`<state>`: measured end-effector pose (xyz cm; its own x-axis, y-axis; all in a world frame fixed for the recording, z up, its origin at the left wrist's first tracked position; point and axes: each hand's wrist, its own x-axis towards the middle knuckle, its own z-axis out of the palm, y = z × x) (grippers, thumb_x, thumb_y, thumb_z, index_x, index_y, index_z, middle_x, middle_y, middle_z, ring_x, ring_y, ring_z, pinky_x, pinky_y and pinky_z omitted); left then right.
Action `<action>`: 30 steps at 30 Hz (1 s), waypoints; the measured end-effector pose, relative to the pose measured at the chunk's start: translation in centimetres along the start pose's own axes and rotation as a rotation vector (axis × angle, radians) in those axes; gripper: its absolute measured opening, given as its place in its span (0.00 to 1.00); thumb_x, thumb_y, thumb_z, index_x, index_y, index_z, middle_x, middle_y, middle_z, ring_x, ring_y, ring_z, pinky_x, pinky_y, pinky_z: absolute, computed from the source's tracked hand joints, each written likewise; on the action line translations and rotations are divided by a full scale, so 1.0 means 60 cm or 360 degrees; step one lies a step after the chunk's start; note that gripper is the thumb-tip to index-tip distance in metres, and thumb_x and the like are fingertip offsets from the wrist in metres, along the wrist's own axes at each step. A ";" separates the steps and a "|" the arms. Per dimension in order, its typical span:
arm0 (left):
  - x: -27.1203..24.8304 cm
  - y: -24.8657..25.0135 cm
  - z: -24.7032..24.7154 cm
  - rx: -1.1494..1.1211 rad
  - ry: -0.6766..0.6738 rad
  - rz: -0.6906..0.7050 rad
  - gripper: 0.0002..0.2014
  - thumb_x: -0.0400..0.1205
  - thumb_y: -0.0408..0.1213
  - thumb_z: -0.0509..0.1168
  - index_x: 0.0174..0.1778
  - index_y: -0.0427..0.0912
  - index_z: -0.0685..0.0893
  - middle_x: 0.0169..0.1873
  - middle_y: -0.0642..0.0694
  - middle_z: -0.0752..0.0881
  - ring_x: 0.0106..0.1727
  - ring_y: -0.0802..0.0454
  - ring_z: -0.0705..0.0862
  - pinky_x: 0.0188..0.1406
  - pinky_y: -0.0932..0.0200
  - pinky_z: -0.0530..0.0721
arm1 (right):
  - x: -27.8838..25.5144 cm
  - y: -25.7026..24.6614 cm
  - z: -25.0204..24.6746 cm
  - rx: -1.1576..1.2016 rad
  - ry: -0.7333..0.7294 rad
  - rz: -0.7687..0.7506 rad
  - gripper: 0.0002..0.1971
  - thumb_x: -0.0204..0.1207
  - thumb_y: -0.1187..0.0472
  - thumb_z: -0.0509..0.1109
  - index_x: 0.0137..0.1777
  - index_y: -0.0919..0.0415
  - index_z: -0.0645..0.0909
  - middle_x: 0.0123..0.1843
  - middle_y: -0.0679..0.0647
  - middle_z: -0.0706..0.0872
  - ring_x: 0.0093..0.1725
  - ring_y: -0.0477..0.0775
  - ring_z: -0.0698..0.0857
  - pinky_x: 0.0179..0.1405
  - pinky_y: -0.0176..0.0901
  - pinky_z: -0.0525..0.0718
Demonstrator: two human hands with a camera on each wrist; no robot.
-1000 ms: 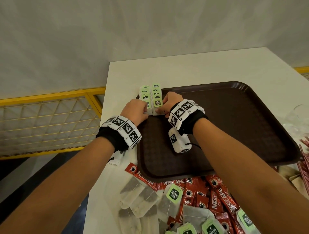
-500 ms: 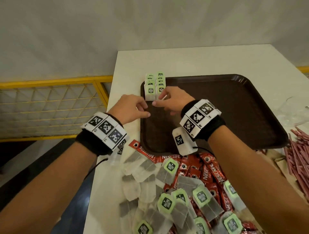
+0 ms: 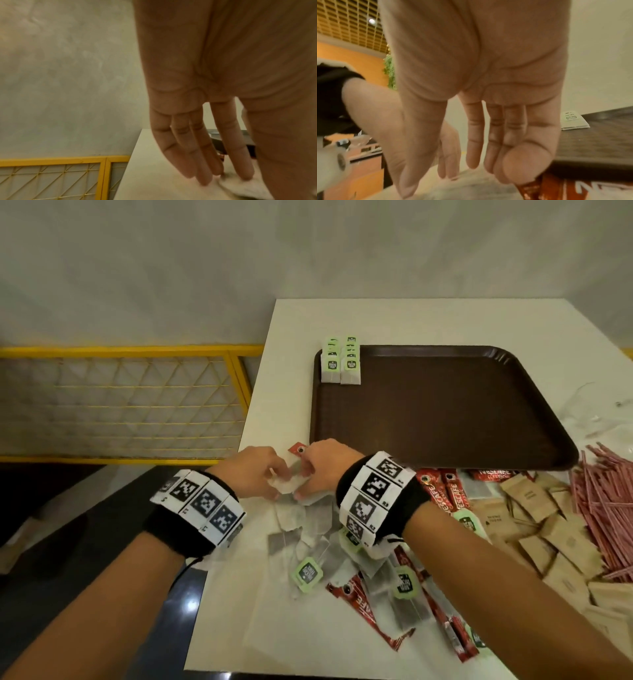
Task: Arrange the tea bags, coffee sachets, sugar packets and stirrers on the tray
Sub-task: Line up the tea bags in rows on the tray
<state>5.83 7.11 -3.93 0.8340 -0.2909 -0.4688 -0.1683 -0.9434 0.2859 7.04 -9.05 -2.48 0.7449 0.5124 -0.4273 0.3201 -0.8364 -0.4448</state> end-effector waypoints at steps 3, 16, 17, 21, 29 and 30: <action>0.000 0.005 0.007 0.0057 0.0062 0.0038 0.18 0.75 0.39 0.73 0.61 0.45 0.84 0.58 0.45 0.80 0.57 0.50 0.82 0.49 0.61 0.77 | -0.001 -0.009 0.011 -0.0136 0.0042 0.0040 0.32 0.65 0.46 0.78 0.65 0.62 0.76 0.49 0.53 0.79 0.51 0.57 0.84 0.43 0.42 0.81; 0.021 0.014 0.022 -0.0078 0.0245 -0.0001 0.18 0.69 0.45 0.77 0.50 0.40 0.86 0.46 0.46 0.86 0.45 0.53 0.80 0.45 0.64 0.75 | 0.000 -0.025 0.021 -0.0333 0.0147 0.0075 0.17 0.69 0.50 0.76 0.51 0.59 0.78 0.35 0.49 0.75 0.37 0.53 0.78 0.35 0.42 0.76; 0.023 0.016 0.022 -0.0072 0.0261 -0.0001 0.18 0.69 0.44 0.78 0.49 0.40 0.85 0.46 0.46 0.86 0.45 0.52 0.81 0.44 0.64 0.75 | -0.002 -0.023 0.017 -0.0310 0.0144 0.0085 0.15 0.69 0.50 0.76 0.44 0.58 0.75 0.33 0.48 0.74 0.37 0.52 0.78 0.36 0.43 0.76; 0.029 0.023 0.020 -0.0023 0.0259 0.0022 0.20 0.69 0.46 0.77 0.50 0.39 0.84 0.44 0.45 0.84 0.46 0.49 0.81 0.46 0.59 0.77 | -0.006 -0.012 -0.002 -0.0241 0.0128 0.0196 0.08 0.72 0.54 0.73 0.44 0.57 0.79 0.36 0.50 0.76 0.39 0.54 0.79 0.39 0.44 0.77; 0.021 0.022 0.014 0.0022 0.0393 -0.0045 0.11 0.77 0.44 0.66 0.50 0.41 0.87 0.50 0.41 0.86 0.51 0.44 0.83 0.51 0.51 0.82 | -0.005 0.007 -0.012 -0.0173 0.0073 0.0159 0.11 0.75 0.67 0.66 0.56 0.62 0.80 0.58 0.59 0.82 0.55 0.60 0.83 0.49 0.46 0.82; 0.020 0.019 0.008 -0.0014 0.0440 -0.0069 0.10 0.78 0.43 0.66 0.49 0.41 0.87 0.49 0.41 0.86 0.50 0.44 0.83 0.50 0.52 0.82 | -0.005 0.011 -0.017 -0.0127 0.0098 0.0162 0.10 0.76 0.66 0.66 0.57 0.61 0.80 0.58 0.58 0.82 0.55 0.59 0.83 0.45 0.44 0.79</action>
<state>6.39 5.59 -4.61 0.9523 -0.1942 -0.2353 -0.1254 -0.9522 0.2785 7.64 -9.93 -1.83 0.8095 0.4134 -0.4169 0.2851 -0.8975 -0.3364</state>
